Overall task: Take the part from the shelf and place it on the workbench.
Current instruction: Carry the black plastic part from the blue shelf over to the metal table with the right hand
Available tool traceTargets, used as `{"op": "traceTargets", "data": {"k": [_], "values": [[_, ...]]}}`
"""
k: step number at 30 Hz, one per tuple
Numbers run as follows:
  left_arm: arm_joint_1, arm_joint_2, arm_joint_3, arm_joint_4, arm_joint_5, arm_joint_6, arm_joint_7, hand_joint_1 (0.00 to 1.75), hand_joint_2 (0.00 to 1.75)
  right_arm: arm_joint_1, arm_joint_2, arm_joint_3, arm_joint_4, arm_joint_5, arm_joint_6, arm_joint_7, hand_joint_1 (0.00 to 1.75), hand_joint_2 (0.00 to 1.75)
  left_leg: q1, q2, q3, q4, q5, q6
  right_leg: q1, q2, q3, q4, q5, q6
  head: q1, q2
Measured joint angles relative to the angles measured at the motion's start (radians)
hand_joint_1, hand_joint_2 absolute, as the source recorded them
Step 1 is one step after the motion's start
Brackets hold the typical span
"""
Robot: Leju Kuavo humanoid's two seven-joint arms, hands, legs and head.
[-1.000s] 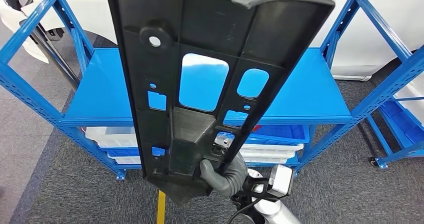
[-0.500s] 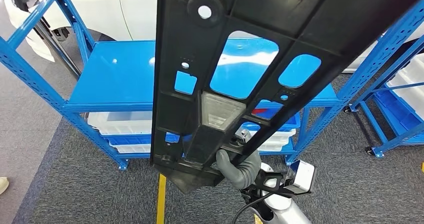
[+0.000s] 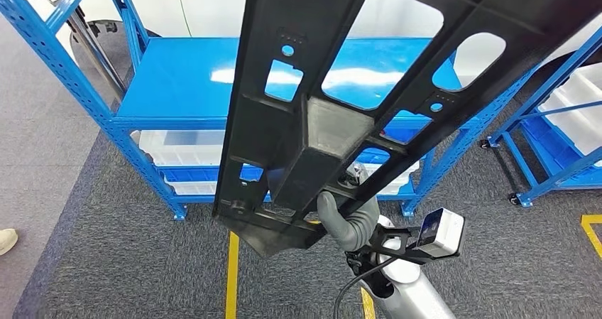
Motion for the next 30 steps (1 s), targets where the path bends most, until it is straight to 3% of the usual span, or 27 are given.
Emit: {"op": "traceTargets", "data": {"k": [1, 3, 5, 7, 8, 9, 11, 12, 13, 14, 15, 16, 17, 19, 22, 23, 25, 27, 28, 29, 30], "values": [[0.0, -0.001, 0.0, 0.0, 0.0, 0.001, 0.0, 0.0, 0.0, -0.002, 0.0, -0.001, 0.001, 0.0, 0.001, -0.007, 1.75, 1.75, -0.001, 0.0, -0.012, 0.003, 0.01, -0.002, 0.003, 0.0, 0.057, -0.072, 0.012, -0.007, 0.0, 0.0], [0.0, -0.002, 0.0, 0.0, 0.0, 0.002, 0.0, 0.0, 0.0, -0.007, 0.0, -0.002, 0.002, 0.001, 0.004, -0.021, 1.75, 1.75, -0.002, -0.001, -0.026, 0.006, 0.028, -0.011, 0.01, 0.0, 0.151, -0.21, 0.003, -0.019, 0.0, 0.0], [0.001, -0.003, 0.0, 0.0, 0.0, 0.003, -0.001, 0.0, 0.0, -0.014, 0.0, -0.005, 0.002, 0.002, 0.003, -0.027, 1.75, 1.75, 0.0, -0.001, -0.029, 0.0, 0.049, -0.023, 0.015, 0.0, 0.175, -0.261, -0.005, -0.03, 0.0, 0.0], [0.002, -0.003, 0.0, 0.0, 0.0, 0.003, -0.001, 0.0, 0.0, -0.017, 0.0, -0.009, 0.003, 0.002, 0.002, -0.028, 1.75, 1.75, 0.001, -0.001, -0.035, -0.002, 0.052, -0.034, 0.011, -0.001, 0.162, -0.268, 0.015, -0.043, 0.0, 0.0], [0.003, -0.003, 0.0, 0.0, 0.0, 0.003, -0.001, 0.0, 0.0, -0.019, 0.0, -0.009, 0.003, 0.003, 0.002, -0.028, 1.75, 1.75, 0.002, -0.002, -0.043, 0.013, 0.028, -0.039, 0.008, -0.002, 0.152, -0.272, 0.027, -0.05, 0.0, 0.0], [0.003, -0.002, 0.0, 0.0, 0.0, 0.003, 0.0, 0.0, 0.0, -0.019, 0.0, -0.009, 0.003, 0.003, 0.002, -0.028, 1.75, 1.75, 0.004, -0.002, -0.054, 0.048, -0.015, -0.044, 0.006, -0.003, 0.141, -0.275, 0.04, -0.056, 0.0, 0.0], [0.004, -0.001, 0.0, 0.0, 0.0, 0.002, 0.002, 0.0, 0.0, -0.017, 0.0, -0.01, 0.003, 0.003, 0.001, -0.029, 1.75, 1.75, 0.007, -0.003, -0.085, 0.17, -0.115, -0.055, 0.007, -0.004, 0.114, -0.275, 0.063, -0.06, 0.0, 0.0], [0.004, -0.001, 0.0, 0.001, 0.0, 0.002, 0.004, 0.0, 0.0, -0.015, 0.0, -0.01, 0.003, 0.003, 0.001, -0.029, 1.75, 1.75, 0.008, -0.003, -0.097, 0.233, -0.14, -0.059, 0.007, -0.004, 0.101, -0.274, 0.074, -0.059, 0.0, 0.0], [0.005, 0.0, 0.0, 0.001, 0.0, 0.002, 0.007, 0.0, 0.0, -0.012, 0.0, -0.011, 0.003, 0.003, 0.002, -0.03, 1.75, 1.75, 0.01, -0.003, -0.099, 0.277, -0.139, -0.062, 0.007, -0.005, 0.088, -0.273, 0.084, -0.057, 0.0, 0.0], [0.006, 0.0, 0.001, 0.001, 0.0, 0.0, 0.01, 0.0, 0.0, -0.008, 0.0, -0.012, 0.003, 0.003, 0.003, -0.031, 1.75, 1.75, 0.011, -0.003, -0.084, 0.284, -0.119, -0.064, 0.006, -0.005, 0.075, -0.27, 0.093, -0.055, 0.0, 0.0], [0.007, 0.0, 0.002, 0.001, 0.0, -0.001, 0.013, 0.0, 0.0, -0.006, 0.0, -0.013, 0.003, 0.004, 0.006, -0.031, 1.75, 1.75, 0.013, -0.003, -0.05, 0.254, -0.093, -0.065, 0.005, -0.005, 0.064, -0.267, 0.1, -0.052, 0.0, 0.0], [0.007, 0.0, 0.003, 0.0, 0.0, -0.004, 0.015, 0.0, 0.0, -0.004, 0.0, -0.014, 0.003, 0.005, 0.009, -0.032, 1.75, 1.75, 0.015, -0.003, 0.003, 0.188, -0.075, -0.065, 0.004, -0.005, 0.054, -0.262, 0.105, -0.048, 0.0, 0.0], [0.006, 0.0, 0.003, 0.0, 0.0, -0.006, 0.017, 0.0, 0.0, -0.004, 0.0, -0.016, 0.003, 0.006, 0.012, -0.033, 1.75, 1.75, 0.015, -0.003, 0.059, 0.11, -0.076, -0.063, 0.005, -0.005, 0.046, -0.256, 0.109, -0.043, 0.0, 0.0], [0.005, 0.0, 0.004, 0.001, 0.0, -0.009, 0.018, 0.0, 0.0, -0.004, 0.0, -0.02, 0.002, 0.009, 0.016, -0.035, 1.75, 1.75, 0.011, -0.005, 0.127, 0.006, -0.096, -0.051, 0.007, -0.005, 0.037, -0.247, 0.115, -0.033, 0.0, 0.0], [0.008, 0.0, 0.005, 0.001, 0.0, -0.009, 0.022, 0.0, 0.0, -0.004, 0.0, -0.024, 0.002, 0.014, 0.02, -0.036, 1.75, 1.75, 0.008, -0.005, 0.126, -0.013, -0.097, -0.024, 0.006, -0.005, 0.03, -0.241, 0.122, -0.014, 0.0, 0.0], [0.008, 0.0, 0.006, 0.001, 0.0, -0.009, 0.024, 0.0, 0.0, -0.004, 0.0, -0.025, 0.002, 0.016, 0.021, -0.036, 1.75, 1.75, 0.009, -0.003, 0.122, -0.015, -0.091, -0.016, 0.004, -0.004, 0.021, -0.225, 0.108, -0.008, 0.0, 0.0], [0.008, 0.0, 0.008, 0.001, 0.0, -0.009, 0.029, 0.0, 0.0, -0.005, 0.0, -0.027, 0.002, 0.021, 0.02, -0.036, 1.75, 1.75, 0.009, -0.001, 0.111, -0.017, -0.079, -0.004, 0.0, -0.003, -0.017, -0.137, 0.045, 0.002, 0.0, 0.0], [0.01, 0.0, 0.01, 0.001, 0.0, -0.007, 0.04, 0.0, 0.0, -0.004, -0.001, -0.028, 0.002, 0.032, 0.013, -0.035, 1.75, 1.75, 0.006, 0.002, 0.098, -0.015, -0.07, 0.0, -0.001, -0.003, -0.074, 0.004, -0.026, 0.007, 0.0, 0.0], [0.011, 0.0, 0.011, 0.001, 0.0, -0.006, 0.046, 0.0, 0.0, -0.004, -0.002, -0.029, 0.001, 0.039, 0.008, -0.033, 1.75, 1.75, 0.005, 0.005, 0.093, -0.014, -0.067, 0.001, -0.001, -0.003, -0.089, 0.048, -0.04, 0.008, 0.0, 0.0], [0.011, 0.0, 0.012, 0.001, 0.0, -0.005, 0.053, 0.0, 0.0, -0.003, -0.003, -0.03, 0.001, 0.045, 0.004, -0.03, 1.75, 1.75, 0.004, 0.008, 0.089, -0.014, -0.065, 0.002, -0.001, -0.003, -0.088, 0.059, -0.036, 0.007, 0.0, 0.0], [0.011, 0.0, 0.013, 0.001, 0.0, -0.005, 0.058, 0.0, 0.0, -0.004, -0.004, -0.031, 0.0, 0.049, 0.0, -0.026, 1.75, 1.75, 0.003, 0.012, 0.088, -0.013, -0.064, 0.002, -0.001, -0.005, -0.062, 0.021, -0.013, 0.004, 0.0, 0.0]]}}
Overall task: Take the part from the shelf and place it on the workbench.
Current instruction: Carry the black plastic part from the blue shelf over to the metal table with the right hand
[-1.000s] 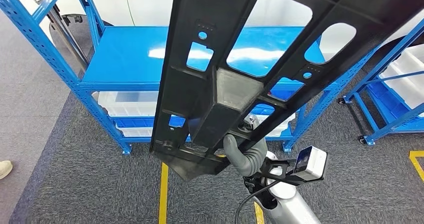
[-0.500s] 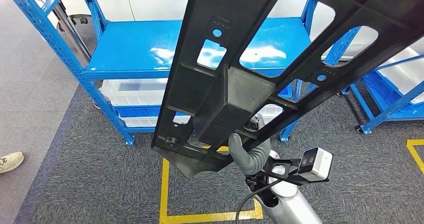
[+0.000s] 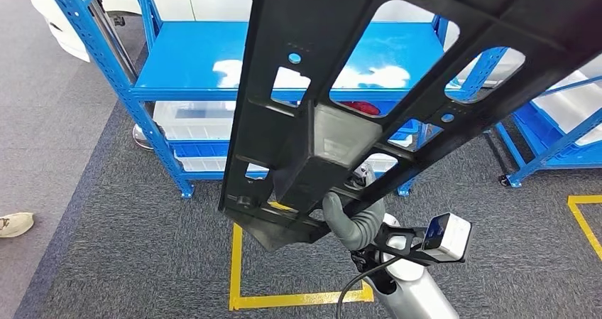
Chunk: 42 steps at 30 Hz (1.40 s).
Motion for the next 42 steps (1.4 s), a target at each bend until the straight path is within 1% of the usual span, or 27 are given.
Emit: {"op": "traceTargets", "data": {"k": [2, 4, 5, 7, 9, 12, 13, 14, 15, 16, 18, 20, 22, 24, 25, 27, 28, 29, 30, 31, 32, 34, 35, 37, 38, 40, 42], "values": [[0.0, 0.0, 0.002, 0.0, 0.0, 0.002, 0.01, 0.0, 0.0, -0.002, -0.001, -0.002, -0.007, 0.003, -0.003, 0.004, 1.75, 1.75, -0.003, 0.008, 0.001, 0.002, 0.0, -0.003, 0.006, -0.028, 0.086, -0.15, 0.06, -0.013, 0.0, 0.0], [0.001, 0.0, 0.002, 0.0, 0.0, 0.004, 0.019, 0.0, 0.0, -0.006, -0.002, -0.004, -0.017, 0.003, -0.004, 0.005, 1.75, 1.75, -0.008, 0.019, 0.0, 0.005, -0.001, -0.01, 0.017, -0.059, 0.134, -0.251, 0.087, -0.029, 0.0, 0.0], [0.001, 0.0, 0.003, 0.0, 0.0, 0.006, 0.022, 0.0, 0.0, -0.008, -0.003, -0.004, -0.022, 0.004, -0.006, 0.005, 1.75, 1.75, -0.009, 0.027, -0.002, 0.005, -0.001, -0.014, 0.022, -0.063, 0.136, -0.263, 0.085, -0.035, 0.0, 0.0], [0.001, 0.0, 0.003, 0.0, 0.0, 0.012, 0.031, 0.0, 0.0, -0.01, -0.005, -0.006, -0.03, 0.006, -0.015, 0.009, 1.75, 1.75, -0.01, 0.042, -0.002, 0.006, -0.004, -0.024, 0.019, -0.043, 0.132, -0.27, 0.093, -0.045, 0.0, 0.0], [-0.002, 0.0, 0.002, 0.0, 0.0, 0.021, 0.04, 0.0, 0.0, -0.013, -0.007, -0.008, -0.039, 0.011, -0.029, 0.014, 1.75, 1.75, -0.009, 0.031, -0.016, 0.043, -0.034, -0.033, 0.011, -0.026, 0.133, -0.279, 0.102, -0.056, 0.0, 0.0], [0.0, 0.0, 0.001, 0.0, -0.001, 0.046, 0.052, 0.0, 0.0, -0.01, -0.012, -0.013, -0.051, 0.023, -0.038, 0.009, 1.75, 1.75, -0.002, -0.001, -0.099, 0.231, -0.13, -0.043, 0.008, 0.001, 0.128, -0.282, 0.109, -0.063, 0.0, 0.0], [0.001, 0.0, 0.0, 0.0, -0.001, 0.054, 0.054, 0.0, 0.0, -0.006, -0.014, -0.015, -0.052, 0.03, -0.038, 0.005, 1.75, 1.75, 0.0, -0.003, -0.123, 0.282, -0.144, -0.046, 0.008, 0.012, 0.127, -0.28, 0.109, -0.063, 0.0, 0.0], [0.002, 0.0, -0.001, 0.0, -0.001, 0.06, 0.055, 0.0, 0.0, 0.0, -0.016, -0.017, -0.054, 0.038, -0.037, 0.001, 1.75, 1.75, 0.002, -0.004, -0.131, 0.298, -0.139, -0.048, 0.007, 0.023, 0.126, -0.278, 0.11, -0.063, 0.0, 0.0], [0.002, 0.0, -0.002, 0.0, -0.001, 0.064, 0.056, 0.0, 0.0, 0.006, -0.018, -0.019, -0.058, 0.047, -0.036, -0.002, 1.75, 1.75, 0.004, -0.006, -0.119, 0.274, -0.114, -0.049, 0.006, 0.034, 0.126, -0.275, 0.11, -0.061, 0.0, 0.0], [0.002, 0.0, -0.004, 0.0, -0.001, 0.069, 0.056, 0.0, 0.0, 0.012, -0.02, -0.02, -0.065, 0.057, -0.036, -0.004, 1.75, 1.75, 0.007, -0.012, -0.09, 0.213, -0.077, -0.049, 0.005, 0.045, 0.126, -0.271, 0.109, -0.058, 0.0, 0.0], [0.001, 0.0, -0.008, 0.001, -0.001, 0.091, 0.057, 0.0, 0.0, 0.022, -0.023, -0.023, -0.09, 0.081, -0.038, -0.007, 1.75, 1.75, 0.012, -0.05, -0.024, 0.078, -0.024, -0.048, 0.004, 0.066, 0.122, -0.262, 0.106, -0.049, 0.0, 0.0], [0.0, 0.001, -0.013, 0.001, -0.001, 0.118, 0.064, 0.0, 0.0, 0.035, -0.024, -0.027, -0.121, 0.104, -0.043, -0.01, 1.75, 1.75, 0.012, -0.075, 0.001, 0.021, -0.015, -0.043, 0.003, 0.086, 0.112, -0.257, 0.108, -0.036, 0.0, 0.0], [-0.001, 0.003, -0.015, 0.002, 0.0, 0.135, 0.085, 0.0, 0.0, 0.052, -0.025, -0.031, -0.149, 0.12, -0.05, -0.01, 1.75, 1.75, 0.011, -0.061, 0.0, 0.017, -0.013, -0.033, 0.002, 0.102, 0.104, -0.258, 0.114, -0.022, 0.0, 0.0], [-0.002, 0.005, -0.017, 0.002, -0.001, 0.153, 0.118, 0.0, 0.0, 0.062, -0.027, -0.035, -0.173, 0.13, -0.064, -0.011, 1.75, 1.75, 0.015, -0.04, -0.001, 0.01, -0.006, -0.019, 0.003, 0.084, 0.089, -0.231, 0.094, -0.012, 0.0, 0.0], [-0.001, 0.006, -0.018, 0.002, -0.001, 0.163, 0.135, 0.0, 0.0, 0.064, -0.029, -0.038, -0.182, 0.132, -0.074, -0.011, 1.75, 1.75, 0.016, -0.029, -0.002, 0.007, -0.003, -0.013, 0.003, 0.063, 0.068, -0.186, 0.067, -0.008, 0.0, 0.0], [0.002, 0.009, -0.022, 0.002, -0.002, 0.179, 0.17, 0.0, 0.0, 0.07, -0.037, -0.044, -0.194, 0.133, -0.093, -0.011, 1.75, 1.75, 0.013, -0.006, -0.005, 0.007, -0.002, -0.009, 0.001, 0.025, 0.005, -0.049, -0.003, 0.0, 0.0, 0.0], [0.004, 0.01, -0.025, 0.002, -0.003, 0.185, 0.185, 0.0, 0.0, 0.075, -0.042, -0.047, -0.198, 0.133, -0.101, -0.011, 1.75, 1.75, 0.011, 0.005, -0.006, 0.007, -0.002, -0.008, -0.001, 0.017, -0.022, 0.012, -0.025, 0.002, 0.0, 0.0], [0.005, 0.012, -0.029, 0.002, -0.003, 0.189, 0.198, 0.0, 0.0, 0.08, -0.047, -0.05, -0.202, 0.132, -0.107, -0.011, 1.75, 1.75, 0.01, 0.017, -0.007, 0.007, -0.002, -0.008, -0.002, 0.013, -0.033, 0.039, -0.028, 0.003, 0.0, 0.0], [0.005, 0.014, -0.033, 0.003, -0.004, 0.192, 0.206, 0.0, 0.0, 0.084, -0.052, -0.052, -0.206, 0.132, -0.111, -0.01, 1.75, 1.75, 0.01, 0.028, -0.006, 0.007, -0.002, -0.008, -0.002, 0.009, -0.022, 0.023, -0.012, 0.003, 0.0, 0.0], [0.004, 0.014, -0.036, 0.003, -0.004, 0.194, 0.21, 0.0, 0.0, 0.087, -0.055, -0.054, -0.21, 0.132, -0.112, -0.01, 1.75, 1.75, 0.01, 0.038, -0.005, 0.007, -0.003, -0.009, -0.001, 0.002, 0.01, -0.035, 0.019, 0.0, 0.0, 0.0], [0.003, 0.015, -0.039, 0.003, -0.004, 0.194, 0.215, 0.0, 0.0, 0.088, -0.058, -0.054, -0.215, 0.132, -0.113, -0.01, 1.75, 1.75, 0.009, 0.047, -0.003, 0.007, -0.004, -0.011, 0.001, -0.017, 0.053, -0.115, 0.052, -0.005, 0.0, 0.0], [0.001, 0.016, -0.043, 0.003, -0.004, 0.196, 0.228, 0.0, 0.0, 0.09, -0.063, -0.055, -0.228, 0.131, -0.116, -0.01, 1.75, 1.75, 0.003, 0.063, 0.0, 0.009, -0.007, -0.017, 0.01, -0.05, 0.116, -0.237, 0.089, -0.018, 0.0, 0.0], [0.001, 0.017, -0.044, 0.003, -0.003, 0.197, 0.234, 0.0, 0.0, 0.095, -0.067, -0.056, -0.237, 0.129, -0.119, -0.011, 1.75, 1.75, 0.001, 0.071, 0.001, 0.009, -0.009, -0.022, 0.015, -0.057, 0.126, -0.26, 0.092, -0.024, 0.0, 0.0], [0.001, 0.018, -0.045, 0.004, -0.001, 0.197, 0.237, 0.0, 0.0, 0.112, -0.076, -0.061, -0.258, 0.122, -0.12, -0.01, 1.75, 1.75, -0.001, 0.086, 0.004, 0.007, -0.01, -0.032, 0.016, -0.039, 0.123, -0.265, 0.094, -0.036, 0.0, 0.0], [0.001, 0.018, -0.044, 0.004, 0.0, 0.196, 0.236, 0.0, 0.0, 0.12, -0.081, -0.064, -0.27, 0.117, -0.116, -0.009, 1.75, 1.75, 0.0, 0.081, 0.005, 0.01, -0.016, -0.038, 0.013, -0.03, 0.124, -0.269, 0.097, -0.042, 0.0, 0.0], [0.003, 0.019, -0.041, 0.004, 0.0, 0.195, 0.235, 0.0, 0.0, 0.13, -0.087, -0.069, -0.29, 0.11, -0.103, -0.008, 1.75, 1.75, 0.003, 0.045, -0.015, 0.063, -0.055, -0.046, 0.006, -0.012, 0.127, -0.277, 0.104, -0.055, 0.0, 0.0], [0.01, 0.019, -0.037, 0.004, 0.0, 0.193, 0.235, 0.0, 0.0, 0.134, -0.088, -0.07, -0.298, 0.107, -0.093, -0.006, 1.75, 1.75, 0.005, 0.005, -0.073, 0.193, -0.123, -0.05, 0.005, 0.009, 0.126, -0.278, 0.107, -0.061, 0.0, 0.0]]}}
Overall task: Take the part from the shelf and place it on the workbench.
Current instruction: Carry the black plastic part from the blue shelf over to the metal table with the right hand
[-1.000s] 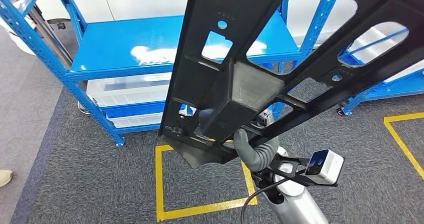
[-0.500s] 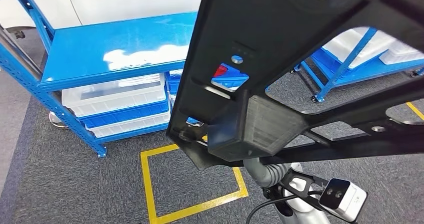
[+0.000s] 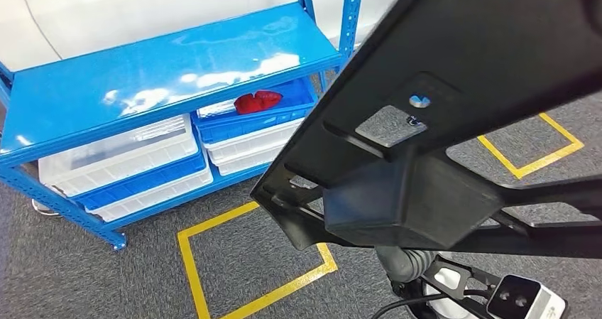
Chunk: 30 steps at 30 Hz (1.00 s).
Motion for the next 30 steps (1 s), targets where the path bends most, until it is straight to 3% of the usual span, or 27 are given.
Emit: {"op": "traceTargets", "data": {"k": [1, 2, 3, 5, 7, 9, 10, 11, 13, 15, 17, 18, 19, 21, 23, 24, 26, 28, 30], "values": [[0.004, 0.0, 0.001, 0.0, 0.0, -0.004, 0.0, 0.0, 0.0, 0.003, 0.0, 0.0, -0.001, 0.0, 0.003, 0.002, 1.75, 1.75, 0.0, -0.007, -0.031, 0.066, -0.024, -0.002, 0.0, 0.013, -0.001, 0.001, 0.0, -0.001, 0.0, 0.0], [0.007, -0.001, 0.002, 0.0, 0.0, -0.011, -0.004, 0.0, 0.0, 0.005, 0.0, 0.0, -0.001, 0.0, 0.006, 0.003, 1.75, 1.75, 0.0, -0.01, -0.05, 0.104, -0.03, -0.003, 0.0, 0.027, -0.001, 0.003, 0.001, -0.001, 0.0, 0.0], [0.009, -0.003, 0.003, 0.0, 0.0, -0.018, -0.01, 0.0, 0.0, 0.006, 0.0, 0.0, -0.001, 0.0, 0.009, 0.005, 1.75, 1.75, 0.0, -0.011, -0.052, 0.104, -0.015, -0.003, 0.0, 0.04, -0.001, 0.004, 0.0, -0.001, 0.0, 0.0], [0.009, -0.006, 0.005, 0.0, 0.0, -0.031, -0.026, 0.0, 0.0, 0.007, 0.001, 0.0, -0.002, 0.0, 0.017, 0.006, 1.75, 1.75, 0.002, -0.028, -0.002, -0.01, 0.059, 0.0, 0.0, 0.066, 0.001, 0.009, -0.001, 0.002, 0.0, 0.0], [0.009, -0.008, 0.008, 0.0, 0.0, -0.034, -0.033, 0.0, 0.0, 0.004, 0.002, 0.0, -0.003, 0.001, 0.026, 0.005, 1.75, 1.75, 0.007, -0.079, 0.053, -0.136, 0.107, 0.006, 0.001, 0.089, -0.004, 0.018, -0.004, 0.011, 0.0, 0.0], [0.009, -0.009, 0.013, 0.0, 0.0, -0.033, -0.037, 0.0, 0.0, 0.0, 0.002, 0.001, -0.004, 0.001, 0.037, 0.003, 1.75, 1.75, 0.007, -0.104, 0.068, -0.174, 0.11, 0.013, -0.002, 0.112, -0.014, 0.022, -0.001, 0.025, 0.0, 0.0], [0.008, -0.01, 0.015, 0.0, 0.0, -0.032, -0.039, 0.0, 0.0, -0.001, 0.002, 0.001, -0.004, 0.001, 0.042, 0.002, 1.75, 1.75, 0.006, -0.094, 0.068, -0.176, 0.112, 0.017, -0.004, 0.124, -0.019, 0.021, 0.003, 0.032, 0.0, 0.0], [0.007, -0.012, 0.017, 0.0, 0.0, -0.032, -0.042, 0.0, 0.0, -0.002, 0.002, 0.001, -0.004, -0.001, 0.049, 0.0, 1.75, 1.75, 0.007, -0.082, 0.069, -0.18, 0.116, 0.023, -0.005, 0.123, -0.022, 0.022, 0.003, 0.039, 0.0, 0.0], [0.005, -0.016, 0.02, 0.001, 0.0, -0.031, -0.05, 0.0, 0.0, -0.007, 0.002, 0.001, -0.007, -0.008, 0.062, -0.002, 1.75, 1.75, 0.01, -0.055, 0.071, -0.188, 0.121, 0.036, -0.003, 0.077, -0.044, 0.065, -0.025, 0.05, 0.0, 0.0], [0.007, -0.016, 0.022, 0.002, 0.0, -0.032, -0.058, 0.0, 0.0, -0.016, 0.003, 0.001, -0.01, -0.02, 0.073, -0.003, 1.75, 1.75, 0.009, -0.027, 0.071, -0.19, 0.122, 0.042, -0.005, 0.019, -0.101, 0.186, -0.09, 0.059, 0.0, 0.0], [0.008, -0.016, 0.026, 0.002, 0.0, -0.034, -0.064, 0.0, 0.0, -0.02, 0.004, 0.0, -0.008, -0.036, 0.079, -0.004, 1.75, 1.75, 0.007, 0.001, 0.069, -0.19, 0.121, 0.043, -0.011, 0.004, -0.157, 0.3, -0.131, 0.067, 0.0, 0.0], [0.007, -0.015, 0.027, 0.003, 0.0, -0.035, -0.066, 0.0, 0.0, -0.022, 0.004, -0.002, -0.007, -0.046, 0.082, -0.004, 1.75, 1.75, 0.007, 0.014, 0.069, -0.189, 0.121, 0.042, -0.014, 0.001, -0.16, 0.31, -0.125, 0.069, 0.0, 0.0], [0.005, -0.015, 0.028, 0.003, 0.0, -0.035, -0.068, 0.0, 0.0, -0.024, 0.003, -0.004, -0.005, -0.058, 0.087, -0.004, 1.75, 1.75, 0.007, 0.027, 0.07, -0.189, 0.12, 0.04, -0.015, -0.004, -0.142, 0.279, -0.102, 0.069, 0.0, 0.0], [0.002, -0.014, 0.031, 0.003, 0.0, -0.035, -0.071, 0.0, 0.0, -0.034, 0.004, -0.009, -0.002, -0.08, 0.1, -0.004, 1.75, 1.75, 0.006, 0.048, 0.075, -0.189, 0.116, 0.035, -0.011, -0.036, -0.062, 0.133, -0.041, 0.062, 0.0, 0.0], [0.0, -0.014, 0.036, 0.003, 0.0, -0.033, -0.076, 0.0, 0.0, -0.045, 0.005, -0.017, 0.003, -0.095, 0.116, -0.004, 1.75, 1.75, 0.001, 0.064, 0.078, -0.188, 0.113, 0.025, -0.002, -0.064, -0.01, 0.03, -0.012, 0.047, 0.0, 0.0], [-0.001, -0.014, 0.04, 0.003, 0.0, -0.033, -0.079, 0.0, 0.0, -0.049, 0.006, -0.022, 0.005, -0.098, 0.123, -0.004, 1.75, 1.75, -0.001, 0.072, 0.079, -0.189, 0.112, 0.02, 0.003, -0.066, -0.006, 0.018, -0.014, 0.039, 0.0, 0.0], [-0.004, -0.014, 0.044, 0.003, 0.0, -0.035, -0.084, 0.0, 0.0, -0.054, 0.009, -0.033, 0.008, -0.102, 0.131, -0.004, 1.75, 1.75, 0.0, 0.083, 0.081, -0.189, 0.109, 0.008, 0.003, -0.045, -0.01, 0.015, -0.009, 0.025, 0.0, 0.0], [-0.008, -0.013, 0.045, 0.003, 0.0, -0.039, -0.089, 0.0, 0.0, -0.063, 0.012, -0.041, 0.01, -0.104, 0.133, -0.004, 1.75, 1.75, 0.003, 0.054, 0.069, -0.156, 0.082, -0.002, -0.003, -0.027, -0.009, 0.006, -0.002, 0.011, 0.0, 0.0], [-0.007, -0.009, 0.045, 0.004, 0.0, -0.041, -0.092, 0.0, 0.0, -0.077, 0.017, -0.043, 0.013, -0.106, 0.133, -0.004, 1.75, 1.75, 0.006, 0.006, 0.017, -0.039, 0.018, -0.007, -0.004, -0.006, -0.007, 0.002, 0.002, 0.001, 0.0, 0.0]]}}
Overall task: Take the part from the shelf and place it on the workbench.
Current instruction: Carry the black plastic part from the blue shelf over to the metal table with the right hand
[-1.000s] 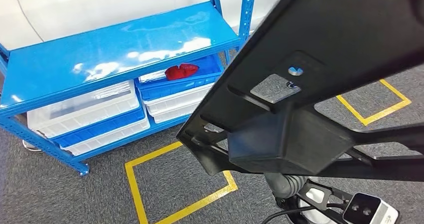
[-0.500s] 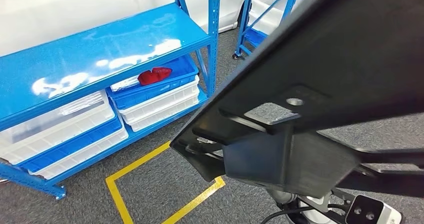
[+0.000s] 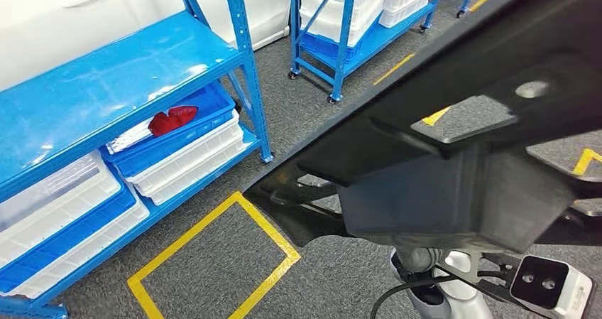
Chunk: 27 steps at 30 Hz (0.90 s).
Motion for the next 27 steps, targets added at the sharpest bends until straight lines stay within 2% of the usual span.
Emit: {"op": "traceTargets", "data": {"k": [1, 2, 3, 4, 5, 7, 8, 9, 11, 12, 13, 14, 15, 16, 17, 18, 19, 20, 22, 23, 24, 26, 27], "values": [[0.002, 0.002, 0.0, 0.001, 0.0, 0.0, 0.0, 0.0, 0.0, -0.005, 0.002, 0.0, 0.002, 0.0, 0.0, 0.0, 1.75, 1.75, 0.0, -0.012, -0.035, 0.074, -0.031, -0.002, 0.001, 0.012, -0.001, 0.001, 0.0, -0.002, 0.0, 0.0], [0.004, 0.004, 0.0, 0.001, 0.0, -0.001, -0.001, 0.0, 0.0, -0.007, 0.002, 0.0, 0.005, -0.001, 0.0, 0.0, 1.75, 1.75, 0.0, -0.016, -0.064, 0.129, -0.047, -0.003, 0.002, 0.025, -0.001, 0.001, 0.0, -0.002, 0.0, 0.0], [0.005, 0.006, 0.0, 0.002, 0.0, -0.001, -0.001, 0.0, 0.0, -0.009, 0.002, 0.0, 0.008, -0.001, 0.0, 0.0, 1.75, 1.75, 0.0, -0.018, -0.078, 0.149, -0.042, -0.002, 0.003, 0.038, 0.0, 0.003, 0.0, -0.003, 0.0, 0.0], [0.005, 0.007, 0.0, 0.002, 0.0, -0.001, -0.001, 0.0, 0.0, -0.01, 0.002, 0.0, 0.01, -0.002, 0.0, 0.0, 1.75, 1.75, 0.001, -0.019, -0.072, 0.127, -0.016, -0.001, 0.003, 0.052, 0.001, 0.004, 0.0, -0.002, 0.0, 0.0], [0.005, 0.007, 0.0, 0.002, 0.0, -0.001, -0.001, 0.0, 0.0, -0.012, 0.002, 0.0, 0.012, -0.002, -0.001, 0.0, 1.75, 1.75, 0.001, -0.027, -0.048, 0.069, 0.024, 0.001, 0.003, 0.066, 0.002, 0.006, -0.001, -0.001, 0.0, 0.0], [0.005, 0.01, 0.0, 0.003, 0.0, -0.001, -0.001, 0.0, 0.0, -0.018, 0.002, 0.0, 0.014, -0.005, -0.005, 0.0, 1.75, 1.75, 0.003, -0.069, 0.013, -0.072, 0.088, 0.009, 0.003, 0.092, 0.0, 0.013, -0.004, 0.005, 0.0, 0.0], [0.005, 0.011, 0.0, 0.003, 0.0, -0.001, -0.001, 0.0, 0.0, -0.023, 0.002, 0.0, 0.015, -0.007, -0.01, 0.0, 1.75, 1.75, 0.004, -0.088, 0.032, -0.115, 0.102, 0.012, 0.002, 0.104, -0.004, 0.017, -0.004, 0.01, 0.0, 0.0], [0.005, 0.012, 0.0, 0.004, -0.001, -0.001, 0.001, 0.0, 0.0, -0.027, 0.002, 0.0, 0.016, -0.01, -0.016, 0.0, 1.75, 1.75, 0.003, -0.098, 0.04, -0.135, 0.103, 0.015, 0.0, 0.115, -0.009, 0.019, -0.003, 0.017, 0.0, 0.0], [0.002, 0.013, -0.002, 0.004, -0.002, 0.0, 0.007, 0.0, 0.0, -0.033, 0.0, 0.0, 0.019, -0.015, -0.034, 0.0, 1.75, 1.75, 0.001, -0.081, 0.041, -0.14, 0.105, 0.024, -0.004, 0.134, -0.016, 0.018, 0.002, 0.032, 0.0, 0.0], [-0.001, 0.014, -0.003, 0.004, -0.003, 0.0, 0.011, 0.0, 0.0, -0.037, -0.001, 0.0, 0.02, -0.018, -0.046, 0.0, 1.75, 1.75, 0.002, -0.07, 0.043, -0.144, 0.108, 0.03, -0.003, 0.124, -0.02, 0.023, -0.001, 0.038, 0.0, 0.0], [-0.003, 0.014, -0.005, 0.004, -0.003, 0.002, 0.015, 0.0, 0.0, -0.043, -0.003, 0.0, 0.021, -0.019, -0.057, 0.0, 1.75, 1.75, 0.004, -0.058, 0.044, -0.148, 0.11, 0.037, -0.002, 0.1, -0.03, 0.043, -0.014, 0.043, 0.0, 0.0], [-0.003, 0.014, -0.006, 0.004, -0.003, 0.003, 0.018, 0.0, 0.0, -0.05, -0.006, 0.001, 0.022, -0.019, -0.066, 0.0, 1.75, 1.75, 0.005, -0.044, 0.046, -0.152, 0.112, 0.043, -0.001, 0.069, -0.05, 0.084, -0.039, 0.048, 0.0, 0.0], [-0.003, 0.015, -0.008, 0.005, -0.003, 0.004, 0.02, 0.0, 0.0, -0.056, -0.009, 0.002, 0.022, -0.019, -0.074, 0.0, 1.75, 1.75, 0.003, -0.032, 0.046, -0.153, 0.112, 0.047, -0.001, 0.037, -0.08, 0.146, -0.071, 0.052, 0.0, 0.0], [-0.002, 0.015, -0.01, 0.005, -0.002, 0.005, 0.021, 0.0, 0.0, -0.06, -0.012, 0.003, 0.023, -0.019, -0.078, 0.0, 1.75, 1.75, 0.002, -0.019, 0.045, -0.152, 0.111, 0.049, -0.004, 0.019, -0.117, 0.219, -0.104, 0.057, 0.0, 0.0], [-0.002, 0.015, -0.011, 0.005, -0.002, 0.006, 0.022, 0.0, 0.0, -0.061, -0.015, 0.004, 0.025, -0.02, -0.08, 0.0, 1.75, 1.75, 0.001, -0.006, 0.045, -0.152, 0.11, 0.05, -0.006, 0.012, -0.148, 0.281, -0.125, 0.06, 0.0, 0.0], [-0.001, 0.016, -0.013, 0.005, -0.002, 0.006, 0.022, 0.0, 0.0, -0.061, -0.018, 0.005, 0.026, -0.02, -0.08, 0.0, 1.75, 1.75, 0.001, 0.007, 0.045, -0.152, 0.109, 0.049, -0.009, 0.009, -0.164, 0.312, -0.129, 0.062, 0.0, 0.0], [-0.002, 0.016, -0.014, 0.005, -0.002, 0.006, 0.023, 0.0, 0.0, -0.061, -0.02, 0.005, 0.027, -0.02, -0.08, 0.0, 1.75, 1.75, 0.001, 0.019, 0.046, -0.151, 0.108, 0.048, -0.01, 0.005, -0.158, 0.301, -0.114, 0.063, 0.0, 0.0], [-0.003, 0.016, -0.015, 0.005, -0.002, 0.006, 0.023, 0.0, 0.0, -0.062, -0.023, 0.006, 0.028, -0.02, -0.08, 0.0, 1.75, 1.75, 0.001, 0.031, 0.048, -0.151, 0.106, 0.047, -0.011, -0.002, -0.131, 0.249, -0.083, 0.062, 0.0, 0.0], [-0.005, 0.016, -0.018, 0.005, -0.002, 0.006, 0.023, 0.0, 0.0, -0.066, -0.025, 0.007, 0.028, -0.02, -0.081, 0.0, 1.75, 1.75, -0.002, 0.051, 0.054, -0.151, 0.101, 0.04, -0.004, -0.042, -0.049, 0.098, -0.024, 0.053, 0.0, 0.0], [-0.005, 0.016, -0.019, 0.005, -0.002, 0.006, 0.023, 0.0, 0.0, -0.069, -0.026, 0.008, 0.028, -0.02, -0.081, 0.0, 1.75, 1.75, -0.004, 0.059, 0.057, -0.15, 0.098, 0.035, 0.001, -0.057, -0.022, 0.046, -0.009, 0.045, 0.0, 0.0], [-0.005, 0.016, -0.019, 0.005, -0.002, 0.006, 0.023, 0.0, 0.0, -0.071, -0.027, 0.008, 0.028, -0.02, -0.082, 0.0, 1.75, 1.75, -0.007, 0.068, 0.06, -0.15, 0.095, 0.03, 0.006, -0.066, -0.009, 0.019, -0.005, 0.038, 0.0, 0.0], [-0.007, 0.016, -0.02, 0.005, -0.002, 0.006, 0.024, 0.0, 0.0, -0.072, -0.03, 0.009, 0.028, -0.02, -0.083, 0.001, 1.75, 1.75, -0.008, 0.087, 0.065, -0.152, 0.092, 0.019, 0.011, -0.048, -0.011, 0.013, -0.006, 0.026, 0.0, 0.0], [-0.008, 0.016, -0.02, 0.005, -0.002, 0.006, 0.024, 0.0, 0.0, -0.072, -0.031, 0.009, 0.028, -0.02, -0.083, 0.001, 1.75, 1.75, -0.007, 0.088, 0.067, -0.15, 0.087, 0.014, 0.009, -0.037, -0.01, 0.009, -0.005, 0.021, 0.0, 0.0]]}}
